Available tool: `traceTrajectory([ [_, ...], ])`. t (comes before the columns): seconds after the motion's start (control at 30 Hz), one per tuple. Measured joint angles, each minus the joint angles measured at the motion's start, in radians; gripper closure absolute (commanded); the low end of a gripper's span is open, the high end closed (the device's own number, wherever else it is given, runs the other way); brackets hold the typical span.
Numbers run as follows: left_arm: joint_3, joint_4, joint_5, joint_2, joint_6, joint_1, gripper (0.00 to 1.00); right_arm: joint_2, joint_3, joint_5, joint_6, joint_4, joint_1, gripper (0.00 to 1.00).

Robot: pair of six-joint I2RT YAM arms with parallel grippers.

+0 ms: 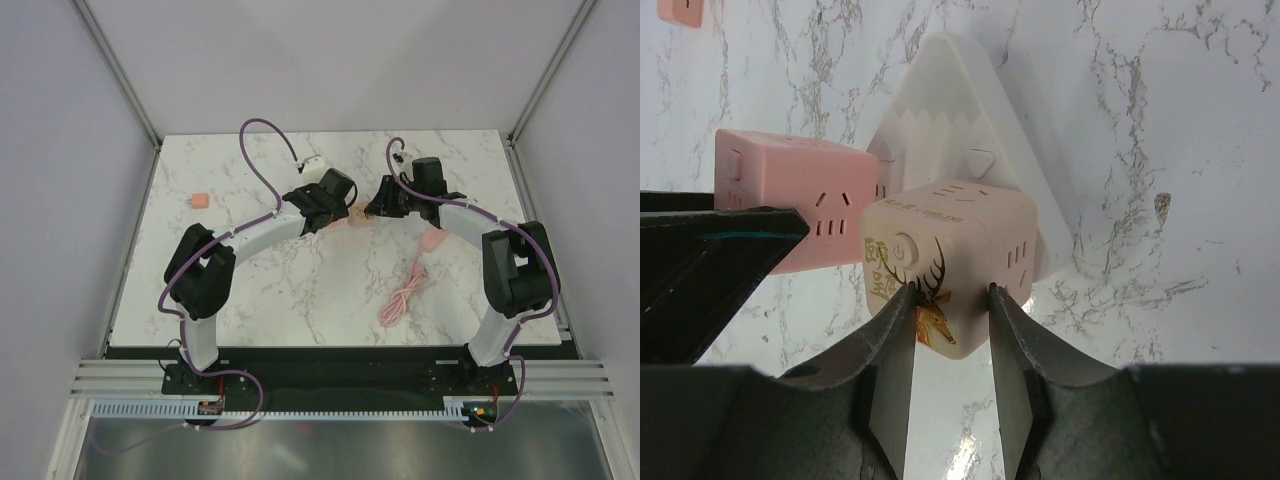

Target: Insert the plug

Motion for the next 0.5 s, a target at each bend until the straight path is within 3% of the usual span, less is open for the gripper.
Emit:
traceTrajectory([
  [0.5,-0.013,0.025,0.006,0.0,-0.001,0.0,0.98,0.0,0.0,-0.001,0.0,0.0,0.0,0.6],
])
